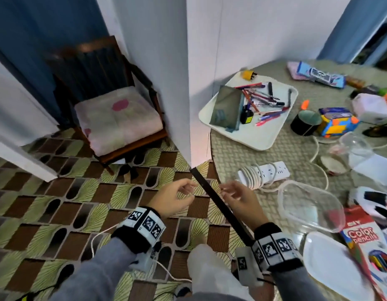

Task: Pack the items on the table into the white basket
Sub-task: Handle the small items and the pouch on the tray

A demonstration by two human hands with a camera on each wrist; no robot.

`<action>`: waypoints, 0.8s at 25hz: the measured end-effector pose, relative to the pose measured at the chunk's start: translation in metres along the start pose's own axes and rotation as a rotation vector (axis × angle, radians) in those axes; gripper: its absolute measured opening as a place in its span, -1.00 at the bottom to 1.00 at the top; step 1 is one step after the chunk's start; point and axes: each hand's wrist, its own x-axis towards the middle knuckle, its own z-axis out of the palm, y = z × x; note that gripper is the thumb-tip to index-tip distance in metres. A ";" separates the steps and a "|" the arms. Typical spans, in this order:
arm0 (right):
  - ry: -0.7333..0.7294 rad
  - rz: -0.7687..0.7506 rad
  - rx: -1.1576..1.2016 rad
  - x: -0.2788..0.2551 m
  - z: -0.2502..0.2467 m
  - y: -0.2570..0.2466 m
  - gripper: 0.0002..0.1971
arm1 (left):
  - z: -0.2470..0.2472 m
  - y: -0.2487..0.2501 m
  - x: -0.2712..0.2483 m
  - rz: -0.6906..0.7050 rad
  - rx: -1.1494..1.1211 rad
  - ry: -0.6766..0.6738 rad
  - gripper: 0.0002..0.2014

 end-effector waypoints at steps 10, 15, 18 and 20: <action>0.187 0.046 0.091 0.119 -0.037 -0.019 -0.78 | -0.042 0.021 0.154 0.087 0.072 -0.149 -0.74; 0.277 0.070 0.055 0.161 -0.063 -0.025 -0.77 | -0.055 0.035 0.214 0.187 0.048 -0.141 -0.76; 0.353 0.116 0.051 0.186 -0.076 -0.022 -0.76 | -0.057 0.040 0.254 0.226 0.025 -0.157 -0.76; 0.472 0.154 0.060 0.206 -0.084 -0.017 -0.75 | -0.058 0.044 0.282 0.238 0.022 -0.164 -0.76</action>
